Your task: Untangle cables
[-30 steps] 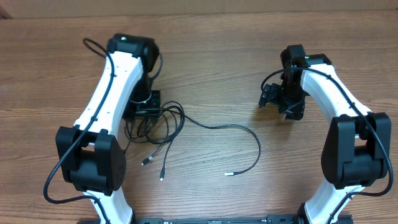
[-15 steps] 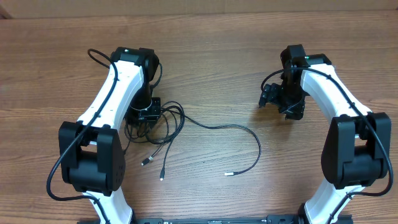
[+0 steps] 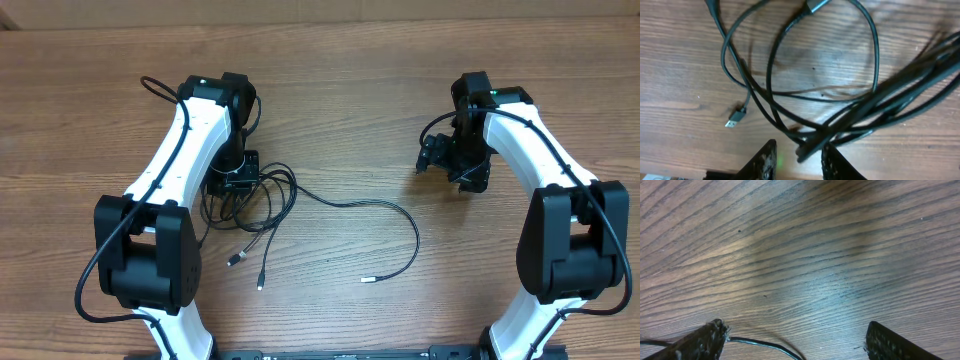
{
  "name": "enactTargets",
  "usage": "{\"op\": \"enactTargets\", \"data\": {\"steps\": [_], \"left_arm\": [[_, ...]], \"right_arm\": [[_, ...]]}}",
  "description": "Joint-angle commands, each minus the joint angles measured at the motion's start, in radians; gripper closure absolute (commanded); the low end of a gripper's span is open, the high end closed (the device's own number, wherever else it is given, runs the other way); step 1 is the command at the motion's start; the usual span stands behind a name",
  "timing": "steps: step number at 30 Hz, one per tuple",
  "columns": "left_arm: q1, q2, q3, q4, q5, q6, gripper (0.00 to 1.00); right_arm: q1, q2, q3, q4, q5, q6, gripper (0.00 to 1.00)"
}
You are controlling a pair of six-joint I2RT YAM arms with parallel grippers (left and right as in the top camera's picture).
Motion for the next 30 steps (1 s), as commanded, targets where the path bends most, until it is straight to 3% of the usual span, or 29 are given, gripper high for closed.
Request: {"op": "enactTargets", "data": {"steps": [1,6,10,15,19,24,30], "left_arm": [[0.010,-0.031,-0.027,0.018,-0.029,0.002,0.70],[0.010,-0.031,-0.068,0.061,-0.029,0.011,0.72],[0.010,-0.031,-0.072,0.088,-0.025,0.018,0.95],[0.010,-0.035,-0.072,0.092,-0.021,0.027,0.96],[0.010,-0.055,-0.054,0.089,0.032,0.087,0.96],[0.010,-0.152,-0.005,0.095,0.060,0.093,0.96],[0.010,-0.321,0.028,0.151,0.265,0.240,0.96]], "right_arm": [[-0.001,0.003,-0.003,0.002,0.010,-0.003,0.12],[-0.001,0.003,-0.003,0.002,0.010,-0.003,0.12],[-0.001,0.003,-0.003,0.002,0.010,-0.003,0.12],[-0.001,0.003,-0.003,-0.001,-0.019,-0.026,0.13],[-0.003,-0.008,-0.003,0.034,-0.247,-0.185,0.19],[-0.003,-0.062,-0.003,0.039,-0.441,-0.296,0.17],[0.011,-0.103,-0.003,-0.003,-0.649,-0.509,0.10]]}}
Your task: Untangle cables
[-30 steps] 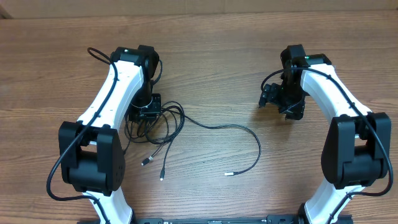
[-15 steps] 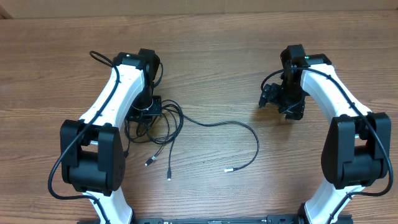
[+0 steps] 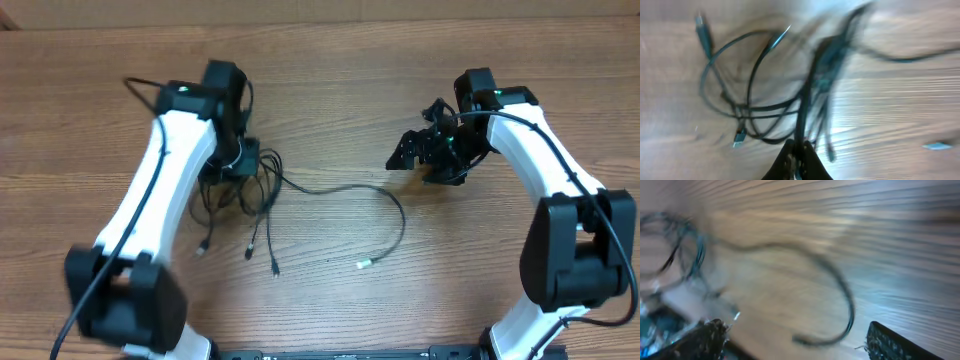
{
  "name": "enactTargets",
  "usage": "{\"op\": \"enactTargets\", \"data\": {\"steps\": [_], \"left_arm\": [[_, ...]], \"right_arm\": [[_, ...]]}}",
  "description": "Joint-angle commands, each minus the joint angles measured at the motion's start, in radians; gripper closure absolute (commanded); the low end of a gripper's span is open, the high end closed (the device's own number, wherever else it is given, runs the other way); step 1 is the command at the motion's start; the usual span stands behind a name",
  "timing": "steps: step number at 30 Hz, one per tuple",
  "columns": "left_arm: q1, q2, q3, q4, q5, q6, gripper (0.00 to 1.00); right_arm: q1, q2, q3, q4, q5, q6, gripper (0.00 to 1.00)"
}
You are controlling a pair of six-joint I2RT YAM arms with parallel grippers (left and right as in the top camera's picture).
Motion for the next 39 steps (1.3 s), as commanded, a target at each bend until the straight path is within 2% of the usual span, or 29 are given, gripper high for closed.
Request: {"op": "enactTargets", "data": {"steps": [1,4,8,18,27,32,39], "left_arm": [[0.010,-0.138,0.043,0.031,0.213,0.143,0.96],[0.010,-0.206,0.043,0.052,0.366,0.230,0.96],[0.010,-0.275,0.043,0.053,0.482,0.301,0.96],[0.010,-0.291,0.043,0.055,0.549,0.301,0.96],[0.010,-0.291,0.043,0.048,0.548,0.301,0.96],[0.010,-0.291,0.043,0.046,0.548,0.301,0.96],[0.010,-0.290,0.043,0.034,0.548,0.312,0.96]], "right_arm": [[0.011,-0.052,-0.003,-0.009,-0.208,-0.187,0.10],[0.013,-0.052,-0.003,0.001,-0.255,-0.207,0.07],[0.013,-0.052,-0.003,0.041,-0.323,-0.207,0.05],[0.048,-0.052,-0.003,0.146,-0.365,-0.211,0.04],[0.141,-0.051,-0.003,0.171,-0.280,-0.211,0.07],[0.204,-0.051,-0.003,0.219,-0.242,-0.207,0.17],[0.280,-0.051,-0.003,0.368,-0.083,-0.032,0.20]]}}
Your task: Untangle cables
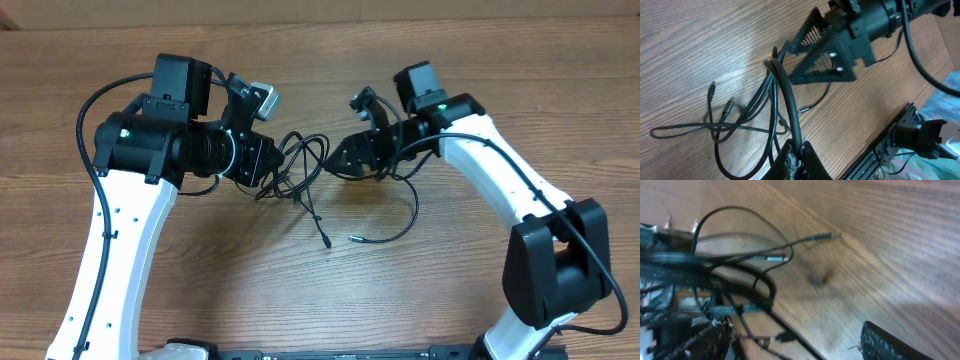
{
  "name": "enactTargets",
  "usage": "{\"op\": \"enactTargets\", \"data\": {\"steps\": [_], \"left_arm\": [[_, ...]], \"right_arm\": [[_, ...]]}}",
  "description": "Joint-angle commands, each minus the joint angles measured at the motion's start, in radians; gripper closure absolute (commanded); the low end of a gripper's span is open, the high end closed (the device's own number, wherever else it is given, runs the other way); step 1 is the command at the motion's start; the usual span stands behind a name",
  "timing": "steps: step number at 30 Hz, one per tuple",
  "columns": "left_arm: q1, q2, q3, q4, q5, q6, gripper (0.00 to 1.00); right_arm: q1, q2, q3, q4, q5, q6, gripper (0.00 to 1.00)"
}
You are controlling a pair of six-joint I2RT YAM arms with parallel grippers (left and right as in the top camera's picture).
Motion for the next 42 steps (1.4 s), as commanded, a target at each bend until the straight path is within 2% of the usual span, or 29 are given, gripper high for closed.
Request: {"op": "enactTargets", "data": {"steps": [1,6,20,32,39,42], "left_arm": [[0.004,-0.019,0.016,-0.014,0.033,0.045,0.96],[0.004,-0.019,0.016,-0.029,0.031,0.045,0.96],[0.004,-0.019,0.016,-0.051,0.035,0.058,0.96],[0.004,-0.019,0.016,-0.061,0.034,0.080,0.96],[0.004,-0.019,0.016,-0.060,0.034,0.087,0.96],[0.004,-0.019,0.016,-0.060,0.034,0.087,0.96]], "right_arm": [[0.030,-0.023,-0.003,0.055,0.108,0.112,0.19],[0.052,-0.023,-0.003,0.126,0.117,0.169,0.20],[0.079,-0.023,-0.003,0.165,0.220,0.280,0.20],[0.183,-0.004,-0.005,0.221,0.369,0.355,0.20],[0.249,0.013,-0.040,0.358,0.397,0.384,0.20],[0.257,0.014,-0.064,0.397,0.487,0.444,0.20]]}}
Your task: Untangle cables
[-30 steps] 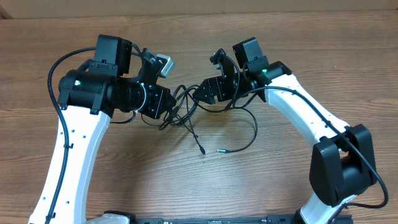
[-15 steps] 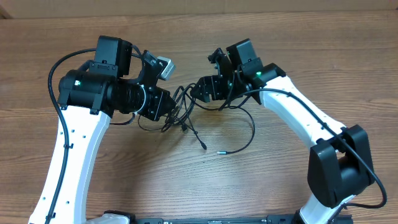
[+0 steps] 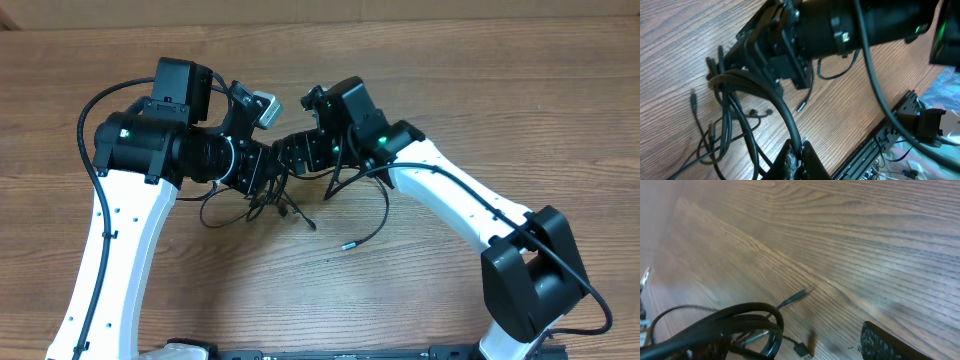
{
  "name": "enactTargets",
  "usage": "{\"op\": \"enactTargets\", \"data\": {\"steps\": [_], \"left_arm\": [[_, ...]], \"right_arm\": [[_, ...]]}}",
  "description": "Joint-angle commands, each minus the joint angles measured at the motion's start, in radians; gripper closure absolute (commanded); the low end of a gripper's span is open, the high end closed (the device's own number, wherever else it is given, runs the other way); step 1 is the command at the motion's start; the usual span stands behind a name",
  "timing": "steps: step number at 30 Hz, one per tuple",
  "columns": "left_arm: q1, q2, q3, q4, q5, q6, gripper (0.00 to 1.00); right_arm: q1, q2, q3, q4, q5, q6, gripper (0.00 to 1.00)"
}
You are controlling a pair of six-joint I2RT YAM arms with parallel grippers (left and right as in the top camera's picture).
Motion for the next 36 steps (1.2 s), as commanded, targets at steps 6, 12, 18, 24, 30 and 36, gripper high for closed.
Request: {"op": "enactTargets", "data": {"steps": [6,12,18,24,30,36], "left_arm": [[0.005,-0.019,0.016,0.001,0.034,0.034,0.96],[0.005,-0.019,0.016,0.000,0.034,0.034,0.96],[0.006,-0.019,0.016,0.007,0.033,0.034,0.96],[0.048,-0.020,0.022,0.008,0.030,0.020,0.96],[0.193,-0.032,0.047,0.008,0.026,-0.075,0.96],[0.366,-0.039,0.048,-0.010,0.023,-0.183,0.96]], "right_arm": [[0.009,0.025,-0.104,0.076,0.201,0.118,0.18],[-0.010,0.031,-0.153,0.012,0.398,0.118,0.16],[-0.108,0.031,-0.153,-0.145,0.520,0.118,0.17],[-0.249,0.031,-0.153,-0.237,0.520,0.119,0.17],[-0.396,0.031,-0.153,-0.312,0.519,0.119,0.17],[-0.466,0.031,-0.153,-0.352,0.512,0.122,0.16]]}}
